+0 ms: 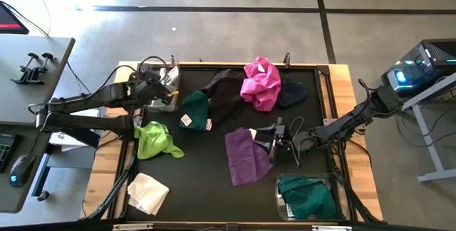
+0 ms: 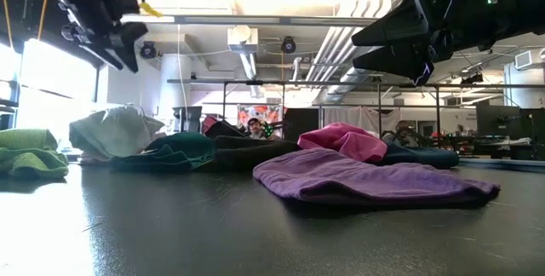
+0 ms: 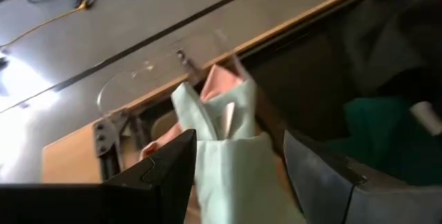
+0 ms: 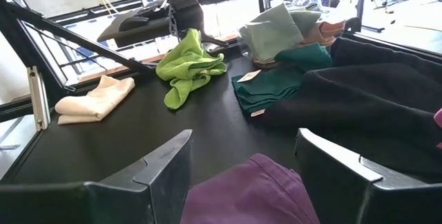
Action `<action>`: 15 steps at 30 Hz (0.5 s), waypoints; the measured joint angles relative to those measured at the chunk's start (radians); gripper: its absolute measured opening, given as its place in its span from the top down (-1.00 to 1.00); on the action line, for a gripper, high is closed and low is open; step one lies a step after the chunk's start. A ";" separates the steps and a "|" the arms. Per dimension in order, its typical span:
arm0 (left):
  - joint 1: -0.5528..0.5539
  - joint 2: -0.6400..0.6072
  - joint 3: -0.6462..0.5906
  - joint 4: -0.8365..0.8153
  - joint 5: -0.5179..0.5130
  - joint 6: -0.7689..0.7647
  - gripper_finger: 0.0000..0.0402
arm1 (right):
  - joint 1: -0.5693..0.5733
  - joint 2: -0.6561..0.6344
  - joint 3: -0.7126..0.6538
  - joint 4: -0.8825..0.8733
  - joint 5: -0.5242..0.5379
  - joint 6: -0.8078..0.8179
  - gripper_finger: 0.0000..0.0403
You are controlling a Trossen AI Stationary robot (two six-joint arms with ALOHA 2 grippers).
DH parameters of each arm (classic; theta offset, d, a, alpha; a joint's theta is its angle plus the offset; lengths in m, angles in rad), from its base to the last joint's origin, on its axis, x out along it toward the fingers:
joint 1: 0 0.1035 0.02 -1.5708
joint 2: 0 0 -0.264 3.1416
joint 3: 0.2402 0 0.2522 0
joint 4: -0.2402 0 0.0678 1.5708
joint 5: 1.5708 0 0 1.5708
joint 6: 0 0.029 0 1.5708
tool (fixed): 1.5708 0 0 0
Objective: Sort towels by color in basket
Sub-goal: Put the blue towel into the bottom transparent bin
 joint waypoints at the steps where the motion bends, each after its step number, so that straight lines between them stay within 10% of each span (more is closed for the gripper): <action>1: -0.013 -0.008 0.000 0.007 0.000 -0.004 -0.03 | 0.000 0.000 0.000 0.000 0.005 0.000 -0.21; 15: -0.251 0.032 -0.006 0.401 -0.010 0.106 0.01 | 0.000 0.000 0.000 -0.004 0.015 -0.026 -0.21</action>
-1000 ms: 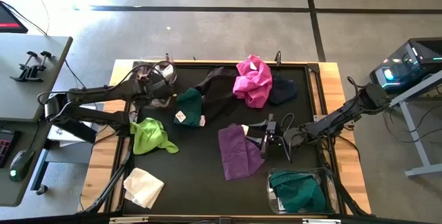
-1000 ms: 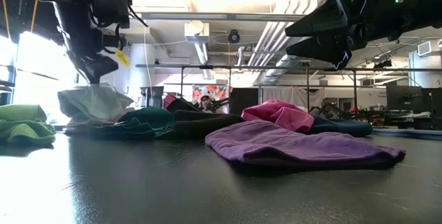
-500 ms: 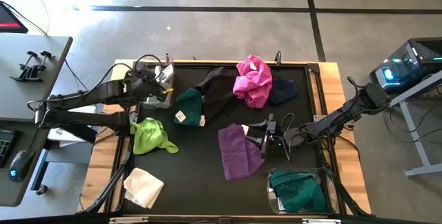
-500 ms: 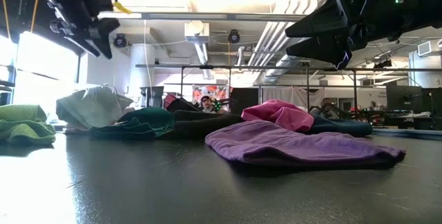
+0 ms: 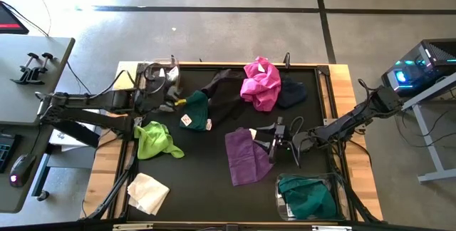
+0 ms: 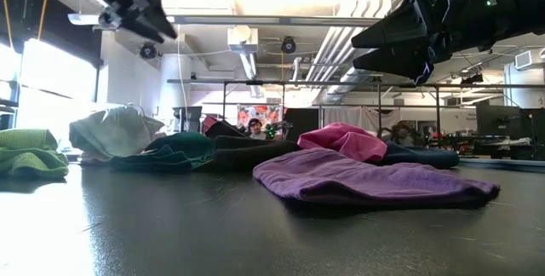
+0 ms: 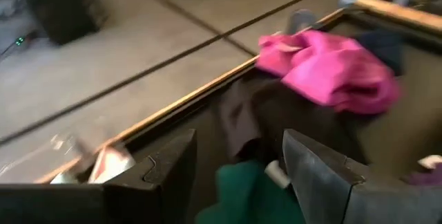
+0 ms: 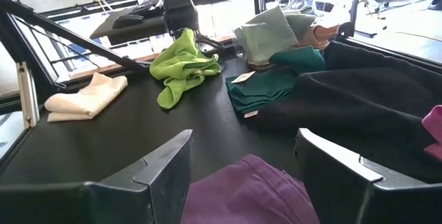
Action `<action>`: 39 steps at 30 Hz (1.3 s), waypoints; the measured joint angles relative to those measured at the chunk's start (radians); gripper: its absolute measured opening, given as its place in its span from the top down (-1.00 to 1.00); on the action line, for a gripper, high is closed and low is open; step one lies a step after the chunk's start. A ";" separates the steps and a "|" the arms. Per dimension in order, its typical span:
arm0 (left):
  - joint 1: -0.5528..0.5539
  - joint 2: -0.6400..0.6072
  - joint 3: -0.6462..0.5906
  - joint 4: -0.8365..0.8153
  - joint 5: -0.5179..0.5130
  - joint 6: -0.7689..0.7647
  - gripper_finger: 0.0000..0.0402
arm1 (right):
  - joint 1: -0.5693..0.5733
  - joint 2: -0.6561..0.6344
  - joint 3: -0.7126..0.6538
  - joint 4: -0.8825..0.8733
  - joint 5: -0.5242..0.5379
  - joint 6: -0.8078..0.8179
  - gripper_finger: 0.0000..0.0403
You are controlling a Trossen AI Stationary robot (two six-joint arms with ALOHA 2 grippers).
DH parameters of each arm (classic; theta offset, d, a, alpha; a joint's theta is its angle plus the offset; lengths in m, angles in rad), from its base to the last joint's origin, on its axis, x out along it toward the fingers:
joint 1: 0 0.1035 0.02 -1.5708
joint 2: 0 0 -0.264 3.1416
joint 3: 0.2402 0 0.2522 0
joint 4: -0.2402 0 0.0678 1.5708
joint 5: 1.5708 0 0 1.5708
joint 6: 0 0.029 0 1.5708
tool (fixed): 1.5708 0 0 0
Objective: Sort towels by color in basket
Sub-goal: Put the blue towel into the bottom transparent bin
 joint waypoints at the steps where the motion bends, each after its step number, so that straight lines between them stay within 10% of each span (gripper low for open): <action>1: -0.015 0.011 0.000 0.027 0.000 0.012 0.01 | 0.000 0.000 0.000 0.000 0.000 0.002 -0.21; 25: -0.169 0.447 -0.001 0.370 -0.021 0.020 0.03 | -0.019 0.000 0.000 0.001 -0.001 0.051 -0.21; 39: -0.122 0.807 -0.001 0.944 0.341 0.204 0.03 | -0.019 0.000 0.000 -0.008 -0.002 0.043 -0.21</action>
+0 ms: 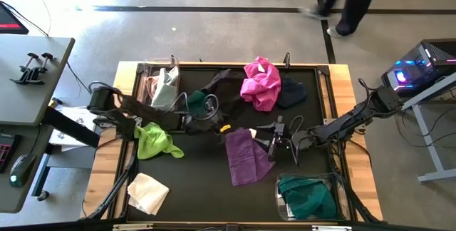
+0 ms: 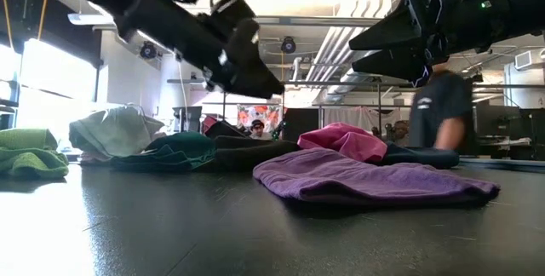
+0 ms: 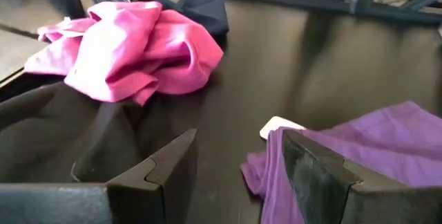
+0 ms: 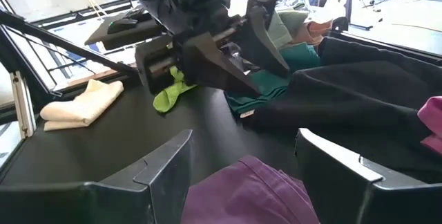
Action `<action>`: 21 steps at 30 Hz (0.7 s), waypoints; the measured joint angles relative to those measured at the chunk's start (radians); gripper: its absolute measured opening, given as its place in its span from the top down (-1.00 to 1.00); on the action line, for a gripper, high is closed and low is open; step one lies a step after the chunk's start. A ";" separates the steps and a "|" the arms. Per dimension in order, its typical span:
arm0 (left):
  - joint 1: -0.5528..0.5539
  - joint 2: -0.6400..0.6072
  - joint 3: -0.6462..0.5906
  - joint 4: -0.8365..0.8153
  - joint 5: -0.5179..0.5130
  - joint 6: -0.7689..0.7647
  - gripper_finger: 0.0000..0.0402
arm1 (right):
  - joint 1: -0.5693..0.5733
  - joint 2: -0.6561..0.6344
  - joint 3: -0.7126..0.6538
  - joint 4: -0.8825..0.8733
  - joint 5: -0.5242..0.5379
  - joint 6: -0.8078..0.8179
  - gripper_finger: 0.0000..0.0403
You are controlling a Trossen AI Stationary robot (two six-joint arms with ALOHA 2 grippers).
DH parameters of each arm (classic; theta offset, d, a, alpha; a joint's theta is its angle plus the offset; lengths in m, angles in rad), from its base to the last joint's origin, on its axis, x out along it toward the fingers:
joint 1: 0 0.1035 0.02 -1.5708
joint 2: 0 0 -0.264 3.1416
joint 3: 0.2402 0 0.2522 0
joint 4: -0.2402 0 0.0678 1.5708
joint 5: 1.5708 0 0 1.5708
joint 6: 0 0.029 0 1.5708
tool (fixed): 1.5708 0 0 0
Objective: Sort towels by color in basket
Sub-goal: Put the blue towel into the bottom transparent bin
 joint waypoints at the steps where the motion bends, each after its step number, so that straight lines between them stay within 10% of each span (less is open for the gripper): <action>1: 0.004 0.018 0.000 0.031 0.000 0.005 0.03 | 0.000 0.000 0.000 -0.001 0.000 0.000 -0.21; 21: -0.057 -0.092 0.002 -0.208 -0.185 0.084 0.03 | 0.000 0.000 0.000 0.001 -0.072 0.015 -0.21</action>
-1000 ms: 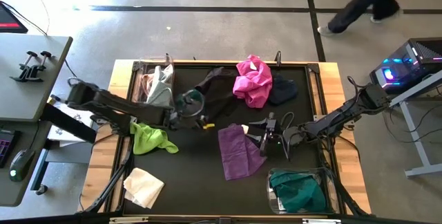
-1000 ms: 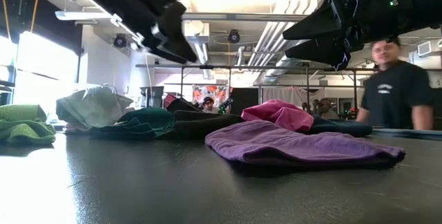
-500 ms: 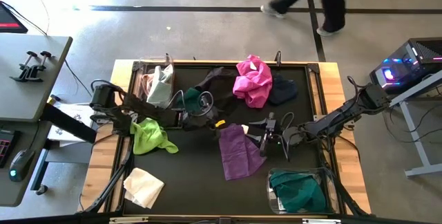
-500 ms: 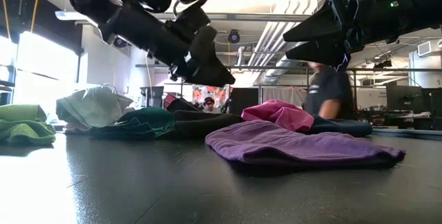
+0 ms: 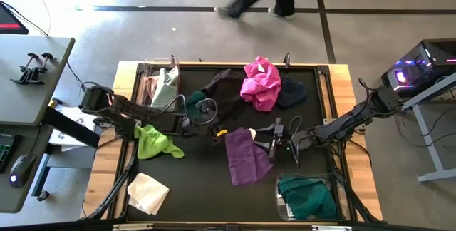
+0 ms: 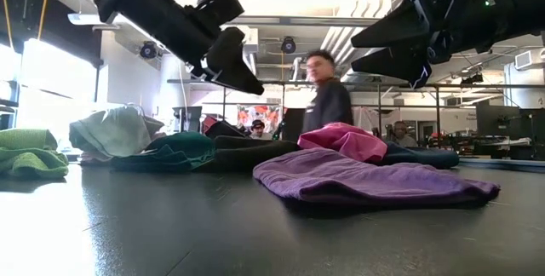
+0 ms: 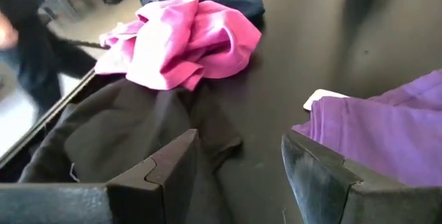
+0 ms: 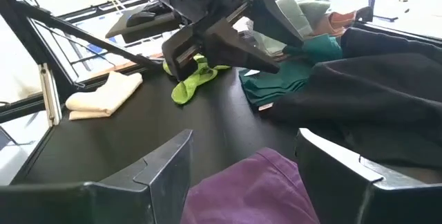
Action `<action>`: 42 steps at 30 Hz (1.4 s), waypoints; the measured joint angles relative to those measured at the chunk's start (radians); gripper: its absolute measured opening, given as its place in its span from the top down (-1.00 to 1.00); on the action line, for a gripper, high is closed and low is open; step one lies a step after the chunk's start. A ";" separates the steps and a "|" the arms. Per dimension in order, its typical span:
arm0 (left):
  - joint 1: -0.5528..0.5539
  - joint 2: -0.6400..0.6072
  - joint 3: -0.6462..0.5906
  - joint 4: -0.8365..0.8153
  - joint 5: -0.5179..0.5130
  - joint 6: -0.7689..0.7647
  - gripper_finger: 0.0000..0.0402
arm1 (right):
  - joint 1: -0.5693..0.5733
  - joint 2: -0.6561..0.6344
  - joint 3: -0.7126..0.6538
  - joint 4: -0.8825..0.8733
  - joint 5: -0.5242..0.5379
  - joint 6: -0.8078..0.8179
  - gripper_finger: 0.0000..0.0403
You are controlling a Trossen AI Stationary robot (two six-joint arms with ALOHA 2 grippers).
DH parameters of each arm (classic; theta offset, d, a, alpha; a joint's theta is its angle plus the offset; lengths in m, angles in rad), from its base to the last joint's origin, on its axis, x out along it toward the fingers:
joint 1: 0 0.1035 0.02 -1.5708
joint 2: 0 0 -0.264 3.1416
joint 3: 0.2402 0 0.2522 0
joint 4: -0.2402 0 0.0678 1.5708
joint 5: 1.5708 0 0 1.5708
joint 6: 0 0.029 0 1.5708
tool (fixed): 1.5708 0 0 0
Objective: Sort towels by color in basket
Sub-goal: Put the blue towel into the bottom transparent bin
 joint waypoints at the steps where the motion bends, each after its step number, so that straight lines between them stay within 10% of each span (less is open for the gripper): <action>1: -0.003 0.000 0.000 0.001 0.000 0.009 0.03 | 0.000 0.000 0.000 0.000 0.000 0.006 -0.21; 23: -0.136 -0.022 0.000 0.106 0.128 0.263 0.03 | 0.000 0.000 0.000 -0.029 -0.007 0.015 -0.21; 32: -0.083 -0.095 -0.006 0.018 0.135 0.211 0.03 | 0.000 0.000 0.000 -0.139 -0.007 0.088 -0.21; 42: 0.110 -0.364 -0.283 0.230 0.102 0.017 0.03 | 0.000 0.000 0.000 -0.166 -0.022 0.082 -0.21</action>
